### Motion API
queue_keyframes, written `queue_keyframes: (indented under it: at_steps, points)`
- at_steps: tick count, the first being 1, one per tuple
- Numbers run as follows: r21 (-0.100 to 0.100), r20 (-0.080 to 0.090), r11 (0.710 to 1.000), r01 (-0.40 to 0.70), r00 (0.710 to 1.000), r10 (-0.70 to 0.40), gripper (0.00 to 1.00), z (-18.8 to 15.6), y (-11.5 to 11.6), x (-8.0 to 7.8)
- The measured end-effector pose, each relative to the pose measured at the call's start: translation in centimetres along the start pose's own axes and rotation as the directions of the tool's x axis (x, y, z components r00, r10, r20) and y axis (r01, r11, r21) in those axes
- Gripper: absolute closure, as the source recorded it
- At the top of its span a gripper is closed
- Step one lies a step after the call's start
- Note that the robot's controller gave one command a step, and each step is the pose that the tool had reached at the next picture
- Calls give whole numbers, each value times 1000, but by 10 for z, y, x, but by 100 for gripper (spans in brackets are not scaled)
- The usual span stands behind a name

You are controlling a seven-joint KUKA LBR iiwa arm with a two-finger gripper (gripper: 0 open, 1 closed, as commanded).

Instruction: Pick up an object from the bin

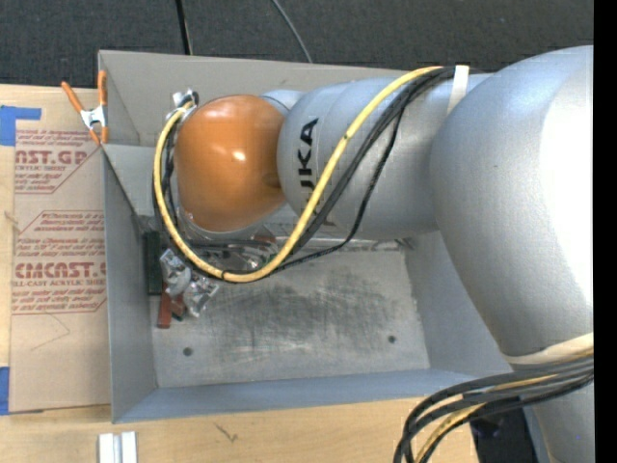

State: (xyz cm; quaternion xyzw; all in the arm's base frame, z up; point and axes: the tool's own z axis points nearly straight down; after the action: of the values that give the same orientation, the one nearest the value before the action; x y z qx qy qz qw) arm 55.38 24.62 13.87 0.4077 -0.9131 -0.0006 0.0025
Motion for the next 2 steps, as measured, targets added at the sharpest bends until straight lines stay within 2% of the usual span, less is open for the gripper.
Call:
queue_keyframes:
  at_steps: [2]
  points:
    - [5, 10, 1000, 0, 1000, 0, 100, -25, -1, -2]
